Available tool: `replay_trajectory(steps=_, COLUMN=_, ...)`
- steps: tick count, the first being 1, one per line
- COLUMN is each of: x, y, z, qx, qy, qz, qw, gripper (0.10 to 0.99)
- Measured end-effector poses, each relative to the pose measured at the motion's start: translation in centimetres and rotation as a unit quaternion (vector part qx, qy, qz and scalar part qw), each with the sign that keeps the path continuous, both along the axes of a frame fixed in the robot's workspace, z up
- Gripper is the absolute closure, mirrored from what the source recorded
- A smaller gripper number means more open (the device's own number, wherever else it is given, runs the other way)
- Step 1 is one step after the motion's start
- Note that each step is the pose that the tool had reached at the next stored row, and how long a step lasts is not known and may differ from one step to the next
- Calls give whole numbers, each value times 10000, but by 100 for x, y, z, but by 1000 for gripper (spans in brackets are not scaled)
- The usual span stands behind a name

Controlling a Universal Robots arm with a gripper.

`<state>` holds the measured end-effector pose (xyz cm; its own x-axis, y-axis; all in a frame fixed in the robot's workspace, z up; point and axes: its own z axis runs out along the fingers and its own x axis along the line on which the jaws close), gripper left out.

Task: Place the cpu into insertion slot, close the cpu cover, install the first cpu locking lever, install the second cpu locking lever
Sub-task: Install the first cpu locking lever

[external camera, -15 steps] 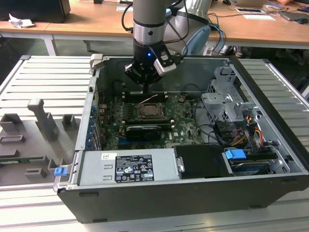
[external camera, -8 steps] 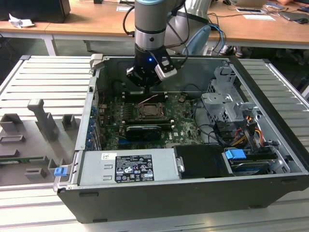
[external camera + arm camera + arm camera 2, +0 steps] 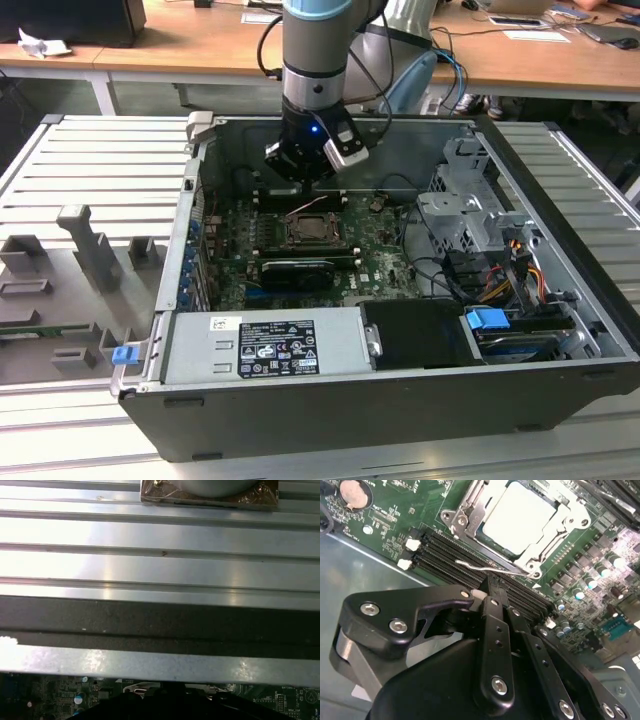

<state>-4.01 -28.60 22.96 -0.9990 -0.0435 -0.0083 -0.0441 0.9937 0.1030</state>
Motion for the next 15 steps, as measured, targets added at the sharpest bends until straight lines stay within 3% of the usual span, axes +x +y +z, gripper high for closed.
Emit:
replay_trajectory(steps=7, x=17, y=-27, z=-17, qx=0, qy=0, qz=10, qw=10000, gripper=980)
replay_trajectory(steps=15, x=142, y=-27, z=-67, qx=0, qy=0, qz=12, qw=10000, gripper=980)
